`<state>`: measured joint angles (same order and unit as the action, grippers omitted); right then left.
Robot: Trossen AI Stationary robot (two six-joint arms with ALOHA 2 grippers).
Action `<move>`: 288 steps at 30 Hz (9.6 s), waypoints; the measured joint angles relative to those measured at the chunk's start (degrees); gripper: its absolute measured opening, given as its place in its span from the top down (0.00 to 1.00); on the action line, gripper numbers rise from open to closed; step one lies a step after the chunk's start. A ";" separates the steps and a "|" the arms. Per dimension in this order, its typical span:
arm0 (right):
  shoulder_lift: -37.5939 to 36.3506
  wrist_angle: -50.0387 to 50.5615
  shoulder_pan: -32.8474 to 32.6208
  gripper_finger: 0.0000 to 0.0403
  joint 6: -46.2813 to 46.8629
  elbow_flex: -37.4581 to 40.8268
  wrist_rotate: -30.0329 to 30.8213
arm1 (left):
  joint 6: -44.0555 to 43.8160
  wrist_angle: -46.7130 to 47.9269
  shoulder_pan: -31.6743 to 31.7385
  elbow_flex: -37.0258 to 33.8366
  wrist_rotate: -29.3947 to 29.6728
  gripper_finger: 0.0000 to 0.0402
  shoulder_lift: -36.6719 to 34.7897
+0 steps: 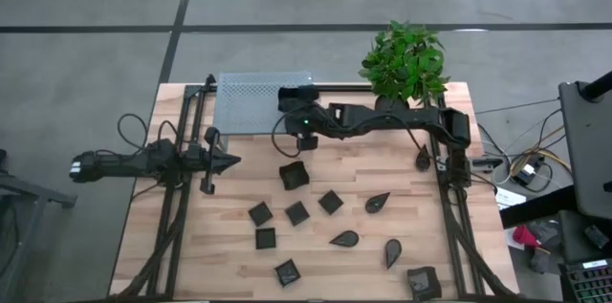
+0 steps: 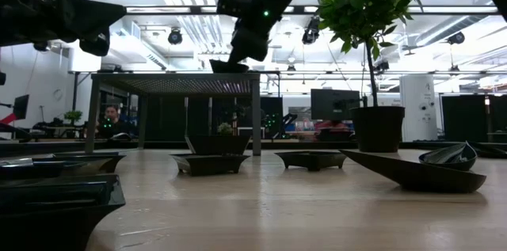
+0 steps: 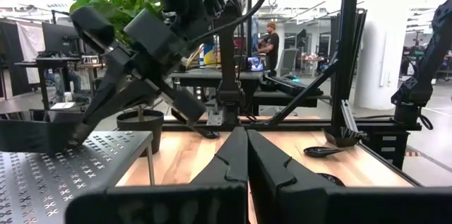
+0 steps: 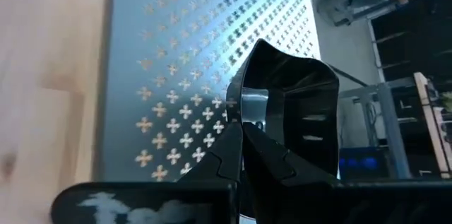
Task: Pick & Place Mini shaped plates
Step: Put the distorted square plate on the shelf, then stack the distorted square plate on top of the distorted square plate on the shelf
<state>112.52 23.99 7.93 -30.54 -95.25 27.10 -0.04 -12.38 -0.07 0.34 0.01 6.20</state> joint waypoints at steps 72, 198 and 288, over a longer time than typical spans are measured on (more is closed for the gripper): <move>2.96 -10.95 -15.56 0.77 13.82 18.74 -20.66 | -0.01 1.00 -0.01 0.00 0.00 1.00 0.49; 2.83 -10.62 -12.09 0.98 16.81 18.09 -23.89 | 0.00 1.93 -0.01 0.00 0.00 1.00 0.68; 7.45 -7.89 -15.81 0.78 23.93 12.23 -37.55 | 0.01 2.13 -0.01 0.00 0.00 1.00 0.74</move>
<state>119.96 16.10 -7.88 -6.61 -83.02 -10.46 -0.03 -10.25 -0.08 0.34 0.01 6.94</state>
